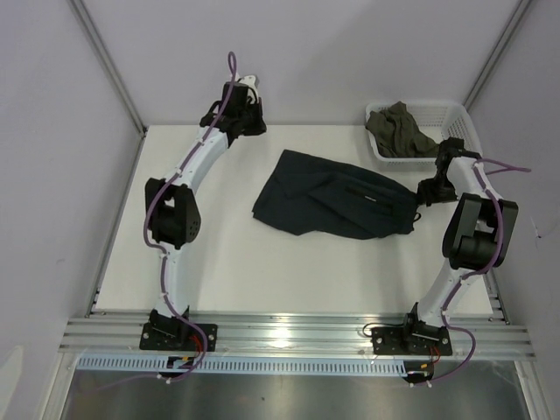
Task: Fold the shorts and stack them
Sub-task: Fold the shorts
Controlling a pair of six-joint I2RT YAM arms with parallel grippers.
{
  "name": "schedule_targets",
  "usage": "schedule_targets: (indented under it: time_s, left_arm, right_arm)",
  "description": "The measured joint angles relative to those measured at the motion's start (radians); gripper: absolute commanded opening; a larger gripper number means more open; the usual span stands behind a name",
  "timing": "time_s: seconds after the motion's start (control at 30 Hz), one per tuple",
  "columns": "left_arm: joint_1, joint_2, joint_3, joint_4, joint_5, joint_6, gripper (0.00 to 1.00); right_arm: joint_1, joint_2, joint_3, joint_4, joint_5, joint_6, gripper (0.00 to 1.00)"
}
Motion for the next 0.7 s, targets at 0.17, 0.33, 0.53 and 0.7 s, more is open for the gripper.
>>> schedule_targets:
  time_s: [0.17, 0.33, 0.53, 0.7]
  left_arm:
    - [0.021, 0.065, 0.002, 0.007, 0.000, 0.000, 0.00]
    - [0.023, 0.096, -0.008, 0.006, 0.002, 0.000, 0.00]
    - [0.023, 0.028, -0.136, 0.060, 0.020, 0.011, 0.14]
    - [0.015, -0.117, -0.323, 0.105, 0.059, 0.058, 0.43]
  right_arm:
    - [0.014, 0.070, 0.028, 0.027, 0.009, 0.005, 0.10]
    - [0.034, 0.110, 0.085, 0.044, 0.030, -0.046, 0.56]
    - [0.027, 0.095, 0.112, 0.073, 0.069, -0.132, 0.68]
    - [0.002, 0.031, 0.079, 0.129, 0.085, -0.249, 0.68]
